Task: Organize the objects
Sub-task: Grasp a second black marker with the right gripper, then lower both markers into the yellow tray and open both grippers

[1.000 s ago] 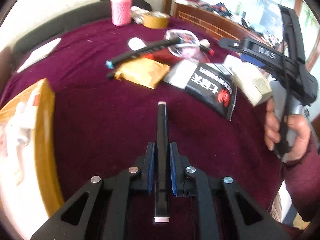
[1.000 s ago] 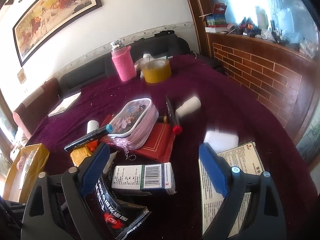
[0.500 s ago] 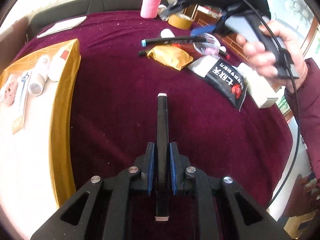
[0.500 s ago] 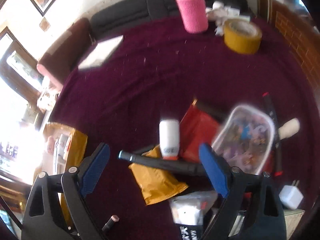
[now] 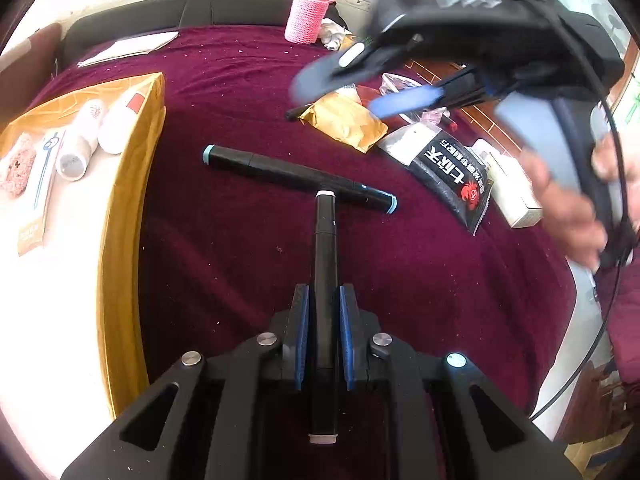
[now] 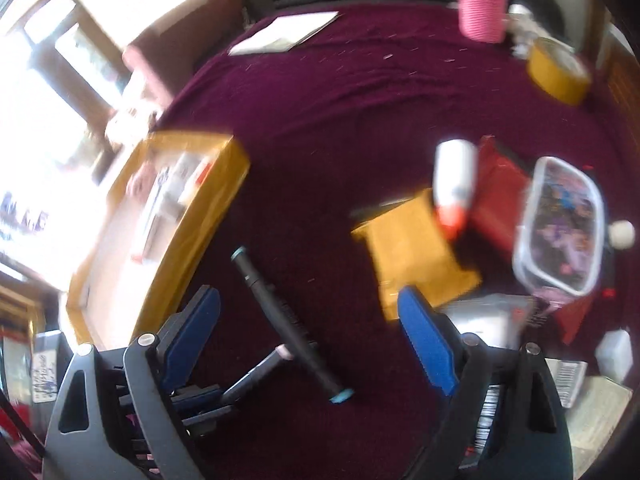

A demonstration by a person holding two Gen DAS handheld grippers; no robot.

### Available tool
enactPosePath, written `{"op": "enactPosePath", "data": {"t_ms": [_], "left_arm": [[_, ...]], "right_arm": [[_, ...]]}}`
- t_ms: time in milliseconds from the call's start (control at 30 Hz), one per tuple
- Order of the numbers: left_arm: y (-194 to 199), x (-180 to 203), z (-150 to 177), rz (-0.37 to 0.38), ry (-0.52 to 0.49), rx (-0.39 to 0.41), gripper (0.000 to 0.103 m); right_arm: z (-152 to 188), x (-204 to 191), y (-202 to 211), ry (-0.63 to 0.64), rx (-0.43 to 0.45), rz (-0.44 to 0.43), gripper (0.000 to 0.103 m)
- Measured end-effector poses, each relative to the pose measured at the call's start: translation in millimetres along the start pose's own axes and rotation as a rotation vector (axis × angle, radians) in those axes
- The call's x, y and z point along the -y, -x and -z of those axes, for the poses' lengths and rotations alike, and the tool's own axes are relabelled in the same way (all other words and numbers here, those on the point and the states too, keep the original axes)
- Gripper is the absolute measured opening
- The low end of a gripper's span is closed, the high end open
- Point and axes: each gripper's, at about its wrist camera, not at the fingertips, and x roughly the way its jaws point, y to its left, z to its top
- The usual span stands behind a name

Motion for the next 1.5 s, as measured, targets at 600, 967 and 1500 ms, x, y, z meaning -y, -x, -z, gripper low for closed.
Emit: {"op": "enactPosePath", "data": {"t_ms": [600,967,1500], "left_arm": [[-22.6,38.5,-15.8,-0.142,-0.083,-0.007,0.046],[1.9,35.4,-4.4,-0.123,-0.069,0.095,0.011],[153.2,-71.4,-19.1,-0.045,0.192,0.383,0.011]], "right_arm": [[40.3,15.8,-34.2,0.021,-0.086,0.21,0.012],[66.5,14.2,-18.3,-0.061,0.074,0.169,0.012],[41.7,-58.6,47.9,-0.078,0.214,-0.229,0.013]]}}
